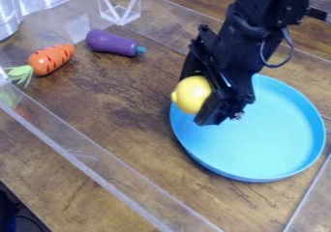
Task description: Put the lemon on the blue tray
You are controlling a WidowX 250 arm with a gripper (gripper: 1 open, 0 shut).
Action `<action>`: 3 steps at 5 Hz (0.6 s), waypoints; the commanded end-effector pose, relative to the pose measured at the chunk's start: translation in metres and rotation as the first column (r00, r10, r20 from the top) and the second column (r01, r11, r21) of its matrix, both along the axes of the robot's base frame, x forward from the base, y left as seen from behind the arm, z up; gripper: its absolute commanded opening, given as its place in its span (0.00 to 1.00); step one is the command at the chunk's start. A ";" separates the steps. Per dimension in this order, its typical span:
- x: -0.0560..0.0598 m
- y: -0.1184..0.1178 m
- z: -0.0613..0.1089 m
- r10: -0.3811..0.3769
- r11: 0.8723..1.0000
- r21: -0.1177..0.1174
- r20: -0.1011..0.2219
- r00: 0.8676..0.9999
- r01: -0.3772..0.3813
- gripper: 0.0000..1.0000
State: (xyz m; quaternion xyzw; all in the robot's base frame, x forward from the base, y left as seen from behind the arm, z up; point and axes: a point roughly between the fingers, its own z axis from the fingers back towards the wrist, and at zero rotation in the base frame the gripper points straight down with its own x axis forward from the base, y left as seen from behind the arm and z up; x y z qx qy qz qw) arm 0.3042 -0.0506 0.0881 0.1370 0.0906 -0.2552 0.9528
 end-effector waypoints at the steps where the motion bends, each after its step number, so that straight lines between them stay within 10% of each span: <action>1: 0.006 -0.003 0.022 0.011 0.999 -0.032 0.093 0.996 -0.008 0.00; 3: 0.012 -0.013 0.015 0.022 0.999 -0.049 0.109 0.994 -0.017 0.00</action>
